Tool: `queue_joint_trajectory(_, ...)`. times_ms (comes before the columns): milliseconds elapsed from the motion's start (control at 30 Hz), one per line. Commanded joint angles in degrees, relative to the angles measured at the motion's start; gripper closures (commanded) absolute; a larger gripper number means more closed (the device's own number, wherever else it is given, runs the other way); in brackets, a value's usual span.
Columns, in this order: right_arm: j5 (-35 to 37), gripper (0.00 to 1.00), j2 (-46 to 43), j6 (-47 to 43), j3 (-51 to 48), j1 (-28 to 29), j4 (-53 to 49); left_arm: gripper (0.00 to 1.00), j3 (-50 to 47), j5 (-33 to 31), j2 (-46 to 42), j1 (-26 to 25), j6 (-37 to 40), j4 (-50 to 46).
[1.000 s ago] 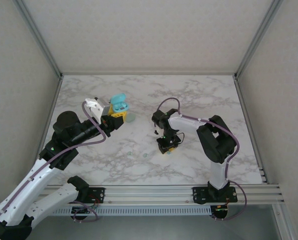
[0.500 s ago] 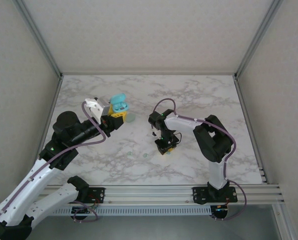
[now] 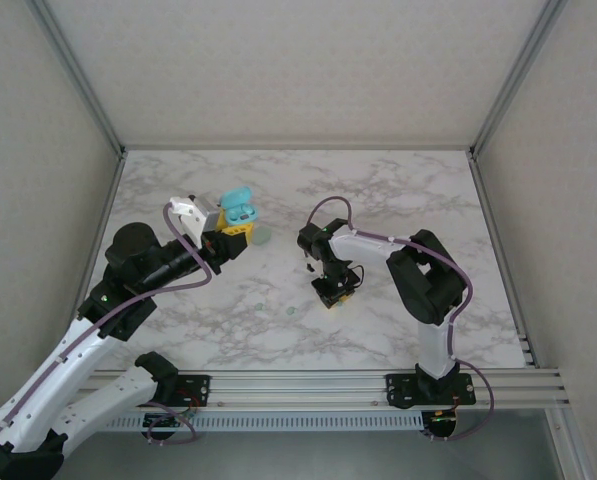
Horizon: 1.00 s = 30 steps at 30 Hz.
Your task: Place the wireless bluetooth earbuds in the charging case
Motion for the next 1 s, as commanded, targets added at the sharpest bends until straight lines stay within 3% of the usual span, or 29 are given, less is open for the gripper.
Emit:
queue_joint_trajectory(0,1.6,0.72,1.1,0.9,-0.3,0.1,-1.9,0.89,-0.4,0.3,-0.5,0.0,-0.8,1.3)
queue_joint_trajectory(333,0.7,0.79,-6.7,4.4,0.7,-0.7,-0.8,0.89,-0.3,-0.2,0.1,0.0,-0.6,1.4)
queue_joint_trajectory(433,-4.6,0.79,-12.4,6.3,0.8,-2.9,0.7,0.89,-0.3,-0.8,0.8,0.0,-0.5,1.4)
queue_joint_trajectory(667,-24.9,0.78,-29.0,14.5,2.0,-9.7,9.2,0.9,-1.2,-2.3,4.4,0.0,0.5,4.0)
queue_joint_trajectory(767,-33.1,0.77,-33.4,18.4,4.6,-11.5,12.6,0.9,-1.2,-1.5,7.7,0.0,1.1,5.7)
queue_joint_trajectory(967,-41.2,0.77,-36.9,24.8,10.1,-11.8,18.7,0.9,-3.2,1.6,12.8,-0.2,1.7,13.7)
